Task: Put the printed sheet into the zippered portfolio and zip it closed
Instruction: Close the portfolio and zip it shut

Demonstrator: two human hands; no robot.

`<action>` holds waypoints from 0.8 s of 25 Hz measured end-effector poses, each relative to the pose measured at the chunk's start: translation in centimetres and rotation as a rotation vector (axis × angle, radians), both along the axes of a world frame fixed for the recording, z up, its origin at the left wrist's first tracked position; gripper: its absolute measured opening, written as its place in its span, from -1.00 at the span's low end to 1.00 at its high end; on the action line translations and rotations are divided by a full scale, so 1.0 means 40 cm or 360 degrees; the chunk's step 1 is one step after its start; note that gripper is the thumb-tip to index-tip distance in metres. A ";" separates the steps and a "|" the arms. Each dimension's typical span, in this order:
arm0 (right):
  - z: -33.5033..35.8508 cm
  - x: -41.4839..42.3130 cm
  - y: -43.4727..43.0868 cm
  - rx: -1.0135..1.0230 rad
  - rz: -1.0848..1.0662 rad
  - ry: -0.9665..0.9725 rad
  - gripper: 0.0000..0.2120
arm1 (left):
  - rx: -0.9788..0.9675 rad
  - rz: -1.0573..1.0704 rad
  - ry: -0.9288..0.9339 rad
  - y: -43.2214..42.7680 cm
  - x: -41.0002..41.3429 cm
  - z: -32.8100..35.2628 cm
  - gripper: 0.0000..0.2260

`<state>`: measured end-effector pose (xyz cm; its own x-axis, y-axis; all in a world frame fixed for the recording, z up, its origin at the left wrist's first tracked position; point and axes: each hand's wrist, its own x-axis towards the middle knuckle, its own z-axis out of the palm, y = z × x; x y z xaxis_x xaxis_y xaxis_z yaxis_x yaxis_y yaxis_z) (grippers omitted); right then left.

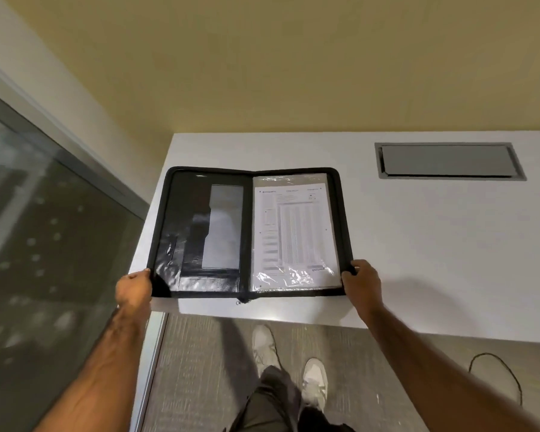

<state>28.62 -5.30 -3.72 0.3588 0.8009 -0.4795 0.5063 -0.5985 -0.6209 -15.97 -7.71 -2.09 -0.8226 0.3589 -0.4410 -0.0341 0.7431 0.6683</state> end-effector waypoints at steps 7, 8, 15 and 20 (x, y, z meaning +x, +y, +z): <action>0.009 -0.003 -0.006 0.0031 -0.0108 0.0086 -0.68 | 0.0470 -0.0138 0.0042 -0.044 0.030 0.103 -0.77; 0.001 -0.003 -0.006 0.0041 -0.0141 0.0079 -0.68 | 0.0515 -0.0188 0.0070 -0.049 0.050 0.118 -0.76; 0.022 -0.038 -0.051 0.0080 -0.0158 0.0079 -0.73 | 0.0901 -0.0543 -0.0182 -0.145 0.273 0.199 -0.63; 0.079 -0.097 -0.032 0.0227 0.0183 0.0444 -0.90 | 0.0783 -0.0816 -0.0123 -0.161 0.448 0.199 -0.82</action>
